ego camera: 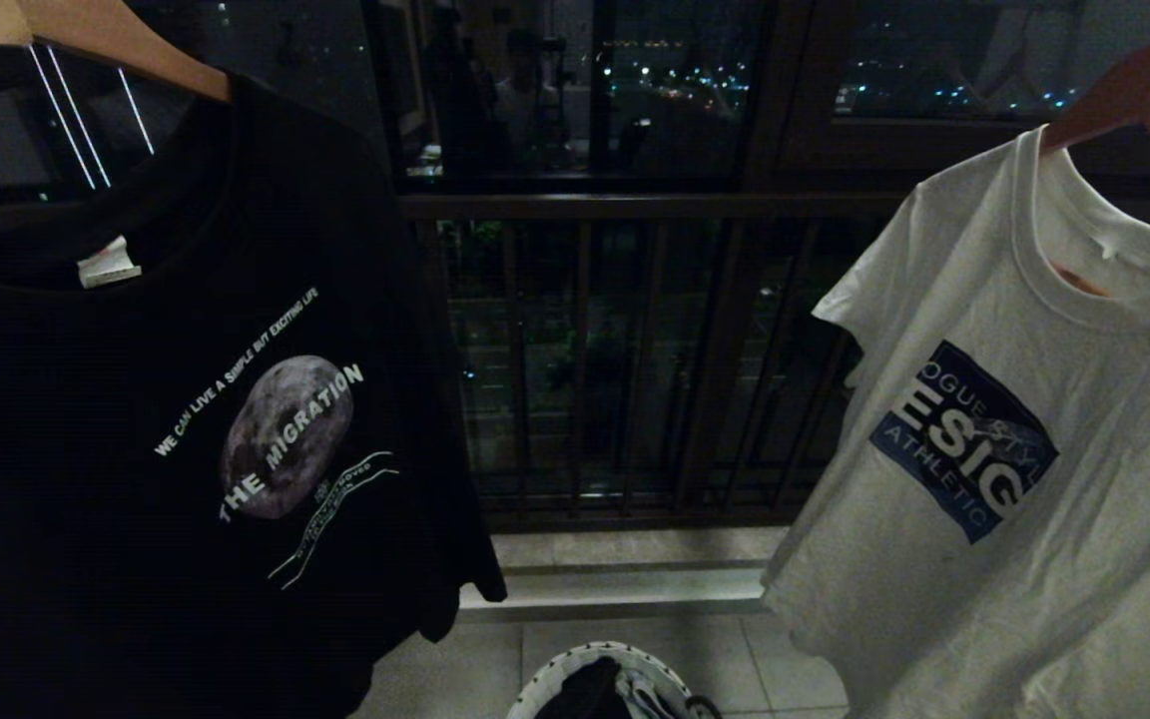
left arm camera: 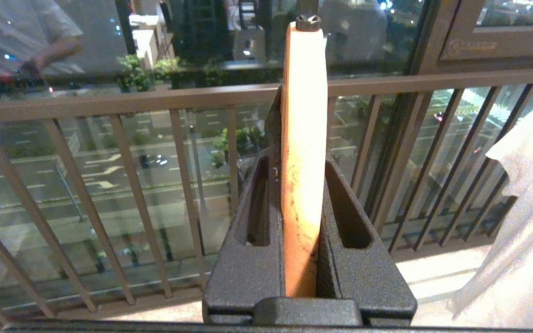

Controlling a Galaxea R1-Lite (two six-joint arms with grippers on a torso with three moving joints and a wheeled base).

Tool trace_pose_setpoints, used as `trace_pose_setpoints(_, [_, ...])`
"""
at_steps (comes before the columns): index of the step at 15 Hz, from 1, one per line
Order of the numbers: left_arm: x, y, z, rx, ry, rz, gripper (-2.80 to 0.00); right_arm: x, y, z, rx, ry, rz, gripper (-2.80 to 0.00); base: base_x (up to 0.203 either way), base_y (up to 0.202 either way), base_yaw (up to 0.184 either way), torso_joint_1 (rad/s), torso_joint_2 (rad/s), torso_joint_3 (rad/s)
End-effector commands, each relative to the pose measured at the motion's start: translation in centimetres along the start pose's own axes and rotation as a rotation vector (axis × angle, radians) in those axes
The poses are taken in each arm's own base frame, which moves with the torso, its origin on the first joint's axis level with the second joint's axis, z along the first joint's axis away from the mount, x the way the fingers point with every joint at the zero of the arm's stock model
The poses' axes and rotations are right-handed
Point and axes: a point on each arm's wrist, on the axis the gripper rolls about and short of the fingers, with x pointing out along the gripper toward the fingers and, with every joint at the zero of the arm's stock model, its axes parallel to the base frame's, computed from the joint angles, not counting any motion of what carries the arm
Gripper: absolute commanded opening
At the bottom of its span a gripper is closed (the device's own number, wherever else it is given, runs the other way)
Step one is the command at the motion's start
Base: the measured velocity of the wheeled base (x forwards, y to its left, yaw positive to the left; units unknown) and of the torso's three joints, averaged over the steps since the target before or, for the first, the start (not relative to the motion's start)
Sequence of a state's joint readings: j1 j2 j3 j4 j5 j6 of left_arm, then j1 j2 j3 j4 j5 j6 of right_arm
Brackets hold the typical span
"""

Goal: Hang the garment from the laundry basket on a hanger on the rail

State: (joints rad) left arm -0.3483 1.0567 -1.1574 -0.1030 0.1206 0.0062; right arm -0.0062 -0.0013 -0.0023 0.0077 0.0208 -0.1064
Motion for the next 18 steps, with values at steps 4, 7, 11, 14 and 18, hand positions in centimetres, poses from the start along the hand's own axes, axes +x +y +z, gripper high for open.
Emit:
trace_pose_setpoints(4, [0.8,-0.1,-0.4,-0.001,0.019,0.002,-2.80,0.0,0.0,0.0,0.001,0.000,0.001,-2.80,0.000,0.000,0.000,0.000,0.00,0.000])
trace_pose_setpoints(7, [1.4,-0.1,-0.3,-0.002,-0.004,0.009,-2.80,0.0,0.0,0.0,0.001,0.000,0.001,-2.80,0.000,0.000,0.000,0.000,0.00,0.000])
trace_pose_setpoints(11, [1.5,0.1,-0.8,0.007,0.009,0.020,-2.80,0.0,0.0,0.0,0.001,0.000,0.001,-2.80,0.000,0.000,0.000,0.000,0.00,0.000])
trace_pose_setpoints(14, [1.7,0.1,-1.0,0.004,-0.013,0.018,-2.80,0.0,0.0,0.0,0.001,0.002,0.001,-2.80,0.000,0.000,0.000,0.000,0.00,0.000])
trace_pose_setpoints(18, [2.3,0.0,-0.9,0.008,-0.063,0.018,-2.80,0.0,0.0,0.0,0.001,0.002,0.001,-2.80,0.000,0.000,0.000,0.000,0.00,0.000])
